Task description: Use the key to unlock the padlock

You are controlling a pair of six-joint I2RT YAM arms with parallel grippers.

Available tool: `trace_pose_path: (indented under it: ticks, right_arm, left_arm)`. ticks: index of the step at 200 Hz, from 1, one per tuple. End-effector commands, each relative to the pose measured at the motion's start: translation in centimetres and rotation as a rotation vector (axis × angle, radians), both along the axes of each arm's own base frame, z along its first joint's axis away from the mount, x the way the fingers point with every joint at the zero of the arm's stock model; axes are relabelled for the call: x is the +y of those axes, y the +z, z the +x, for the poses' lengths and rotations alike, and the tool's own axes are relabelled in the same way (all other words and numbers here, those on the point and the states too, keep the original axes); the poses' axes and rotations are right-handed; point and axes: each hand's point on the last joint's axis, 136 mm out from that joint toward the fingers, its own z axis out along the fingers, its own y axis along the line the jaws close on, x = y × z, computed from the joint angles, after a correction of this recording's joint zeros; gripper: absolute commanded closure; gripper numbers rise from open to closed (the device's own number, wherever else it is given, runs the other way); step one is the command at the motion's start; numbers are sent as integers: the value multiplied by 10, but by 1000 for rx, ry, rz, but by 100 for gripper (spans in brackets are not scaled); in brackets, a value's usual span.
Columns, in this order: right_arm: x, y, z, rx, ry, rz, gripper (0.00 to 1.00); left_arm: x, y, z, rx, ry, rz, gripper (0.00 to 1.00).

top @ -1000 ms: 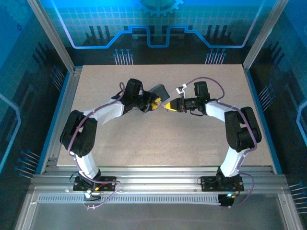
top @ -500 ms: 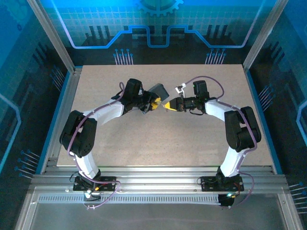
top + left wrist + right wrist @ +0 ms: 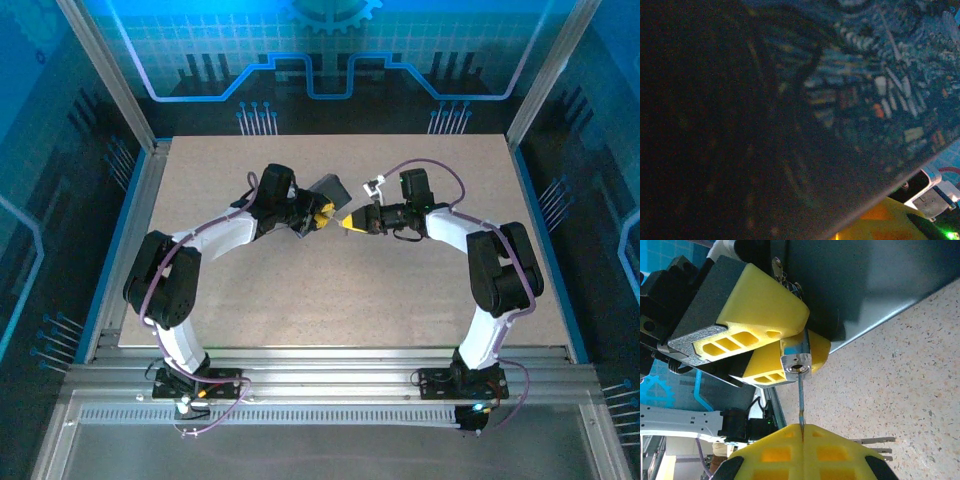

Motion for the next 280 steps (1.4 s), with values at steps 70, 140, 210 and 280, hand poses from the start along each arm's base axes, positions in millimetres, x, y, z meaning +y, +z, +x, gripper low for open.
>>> trace_pose_path:
  ticks: [70, 140, 210, 280]
  right_arm:
    - [2, 6, 6, -54, -4, -15, 100]
    - [2, 13, 7, -88, -6, -3, 100]
    - [4, 18, 8, -99, -7, 10, 100]
    - [9, 22, 7, -111, 10, 21, 100]
  left_arm:
    - [-2, 40, 2, -99, -32, -50, 96]
    - [-2, 37, 0, -91, -33, -52, 96]
    - [-3, 37, 1, -93, -36, -59, 97]
    - [-4, 37, 1, -92, -33, -61, 96]
